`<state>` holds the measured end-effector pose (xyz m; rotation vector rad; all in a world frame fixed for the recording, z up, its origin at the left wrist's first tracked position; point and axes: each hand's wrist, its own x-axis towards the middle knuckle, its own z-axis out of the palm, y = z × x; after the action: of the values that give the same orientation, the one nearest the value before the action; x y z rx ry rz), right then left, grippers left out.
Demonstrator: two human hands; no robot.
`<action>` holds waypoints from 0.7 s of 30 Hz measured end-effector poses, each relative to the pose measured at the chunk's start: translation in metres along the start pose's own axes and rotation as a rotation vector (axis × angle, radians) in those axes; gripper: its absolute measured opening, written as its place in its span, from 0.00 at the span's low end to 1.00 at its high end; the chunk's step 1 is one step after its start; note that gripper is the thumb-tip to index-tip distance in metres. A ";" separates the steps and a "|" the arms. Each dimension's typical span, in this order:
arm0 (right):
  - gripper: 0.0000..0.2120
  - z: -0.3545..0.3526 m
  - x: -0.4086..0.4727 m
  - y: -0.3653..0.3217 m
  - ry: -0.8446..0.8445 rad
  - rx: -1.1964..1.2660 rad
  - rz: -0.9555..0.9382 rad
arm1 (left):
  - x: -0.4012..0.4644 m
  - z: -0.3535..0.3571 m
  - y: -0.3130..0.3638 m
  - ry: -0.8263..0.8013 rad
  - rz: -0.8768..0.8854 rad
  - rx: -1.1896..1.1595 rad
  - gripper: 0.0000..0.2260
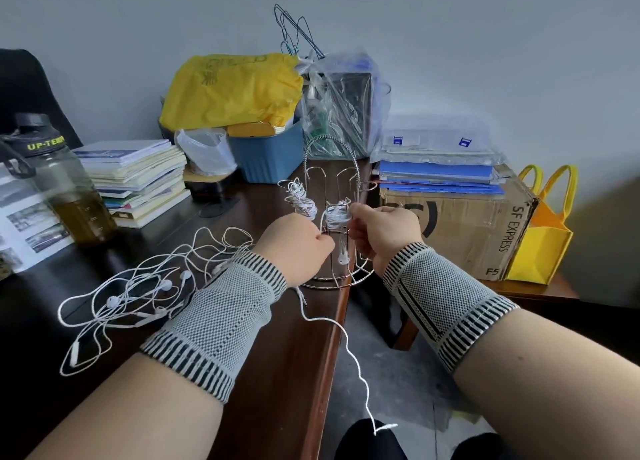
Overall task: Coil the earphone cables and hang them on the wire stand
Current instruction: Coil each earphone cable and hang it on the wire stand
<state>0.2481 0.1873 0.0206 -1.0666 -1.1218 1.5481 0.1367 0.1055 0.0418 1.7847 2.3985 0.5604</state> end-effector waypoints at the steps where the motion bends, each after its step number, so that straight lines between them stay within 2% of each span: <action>1: 0.07 -0.001 -0.001 0.001 -0.004 0.015 -0.009 | -0.003 0.002 0.002 -0.008 0.015 0.007 0.19; 8: 0.05 -0.012 0.004 0.015 0.002 -0.035 -0.149 | -0.012 0.016 0.002 -0.038 0.108 -0.040 0.18; 16: 0.23 -0.019 0.000 0.027 -0.190 -0.321 -0.388 | -0.014 0.024 -0.005 -0.021 0.070 -0.230 0.19; 21: 0.24 -0.022 0.007 0.028 -0.206 -0.276 -0.365 | -0.019 0.040 -0.017 -0.012 0.053 -0.339 0.22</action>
<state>0.2626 0.1929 -0.0118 -0.8290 -1.6103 1.2552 0.1390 0.0931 -0.0040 1.6997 2.0972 0.8969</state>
